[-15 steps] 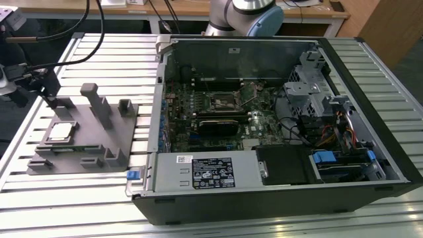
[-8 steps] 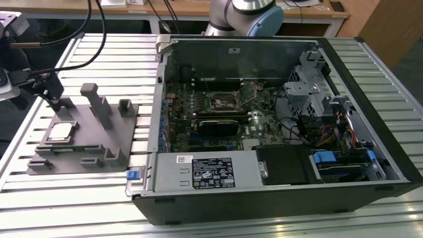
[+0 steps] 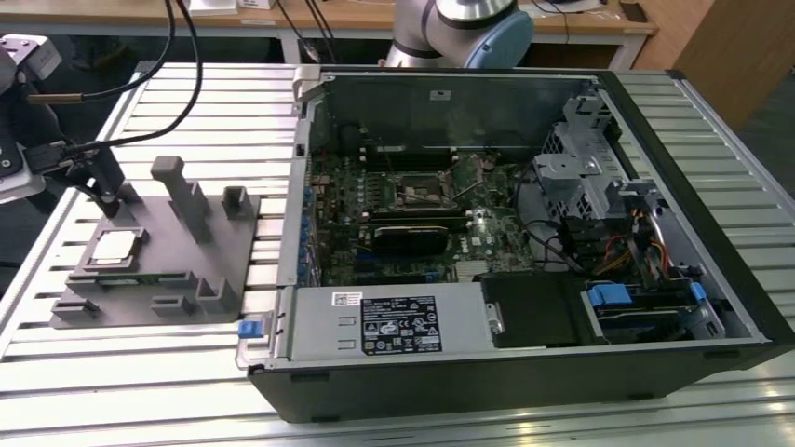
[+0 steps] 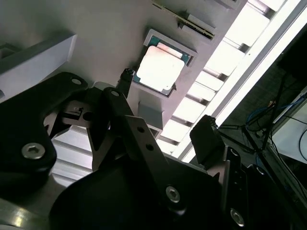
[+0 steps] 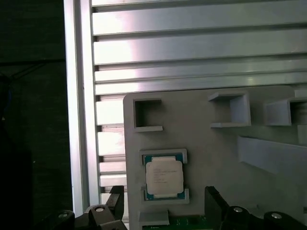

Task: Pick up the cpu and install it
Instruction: 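Pick up the cpu and move it towards the insertion slot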

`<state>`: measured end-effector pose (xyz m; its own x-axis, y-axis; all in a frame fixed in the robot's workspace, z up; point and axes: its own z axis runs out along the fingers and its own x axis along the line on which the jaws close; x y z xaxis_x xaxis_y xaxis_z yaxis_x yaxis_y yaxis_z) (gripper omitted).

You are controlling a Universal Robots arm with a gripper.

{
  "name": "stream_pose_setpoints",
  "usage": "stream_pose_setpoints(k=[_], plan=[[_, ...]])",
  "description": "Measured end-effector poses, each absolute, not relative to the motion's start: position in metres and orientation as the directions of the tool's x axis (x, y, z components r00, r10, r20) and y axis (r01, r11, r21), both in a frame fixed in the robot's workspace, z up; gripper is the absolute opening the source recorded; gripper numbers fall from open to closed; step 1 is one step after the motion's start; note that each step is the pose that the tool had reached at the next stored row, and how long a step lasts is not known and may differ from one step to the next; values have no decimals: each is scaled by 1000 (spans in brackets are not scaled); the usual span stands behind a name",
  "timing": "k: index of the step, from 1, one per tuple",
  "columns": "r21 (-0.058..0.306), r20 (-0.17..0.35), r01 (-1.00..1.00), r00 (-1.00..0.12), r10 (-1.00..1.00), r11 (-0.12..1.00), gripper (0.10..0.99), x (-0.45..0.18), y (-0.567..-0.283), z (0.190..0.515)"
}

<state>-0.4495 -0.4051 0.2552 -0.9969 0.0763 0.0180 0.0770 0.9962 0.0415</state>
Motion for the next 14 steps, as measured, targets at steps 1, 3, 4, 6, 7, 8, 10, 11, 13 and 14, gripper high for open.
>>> stream_pose_setpoints(k=[1, 3, 4, 6, 7, 8, 10, 11, 13, 14], plan=[[41, 18, 77, -997, 76, 996, 761, -449, -405, 254], [41, 19, 77, -997, 76, 996, 761, -450, -405, 253], [41, 19, 77, -997, 76, 996, 761, -450, -406, 252], [41, 19, 77, -997, 76, 996, 761, -450, -406, 251], [41, 19, 77, -997, 76, 996, 761, -450, -406, 251], [41, 19, 77, -997, 76, 996, 761, -449, -406, 250], [41, 19, 77, -997, 76, 996, 761, -449, -406, 249], [41, 19, 77, -997, 76, 996, 761, -449, -407, 248], [41, 19, 77, -997, 76, 996, 761, -449, -408, 247], [42, 19, 77, -997, 76, 996, 761, -449, -409, 246]])
